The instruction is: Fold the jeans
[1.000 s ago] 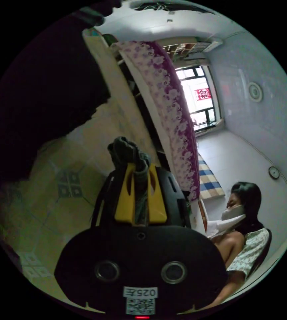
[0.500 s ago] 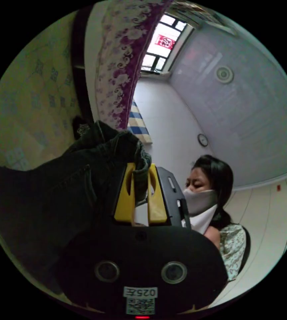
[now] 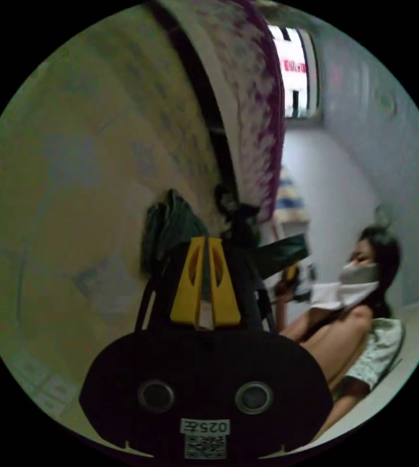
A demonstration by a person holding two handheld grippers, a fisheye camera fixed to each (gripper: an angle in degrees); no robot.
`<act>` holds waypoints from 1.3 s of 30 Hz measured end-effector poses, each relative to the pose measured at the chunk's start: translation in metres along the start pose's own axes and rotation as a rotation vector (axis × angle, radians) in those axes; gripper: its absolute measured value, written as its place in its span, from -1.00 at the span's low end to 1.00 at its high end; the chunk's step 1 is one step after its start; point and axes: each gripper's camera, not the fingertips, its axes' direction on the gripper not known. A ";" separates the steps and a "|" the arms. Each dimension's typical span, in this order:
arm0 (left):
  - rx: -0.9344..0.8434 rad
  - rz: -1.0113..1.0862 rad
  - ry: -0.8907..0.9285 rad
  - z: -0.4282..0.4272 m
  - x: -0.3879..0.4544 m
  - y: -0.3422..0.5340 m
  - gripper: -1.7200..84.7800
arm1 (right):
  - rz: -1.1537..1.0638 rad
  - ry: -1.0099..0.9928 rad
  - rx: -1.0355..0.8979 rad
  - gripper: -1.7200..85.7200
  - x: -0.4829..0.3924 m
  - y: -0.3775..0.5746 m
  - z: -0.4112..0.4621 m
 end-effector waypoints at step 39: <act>-0.324 -0.062 -0.092 0.057 -0.099 -0.072 -0.96 | -0.196 -0.093 -0.930 -0.94 0.338 0.365 0.656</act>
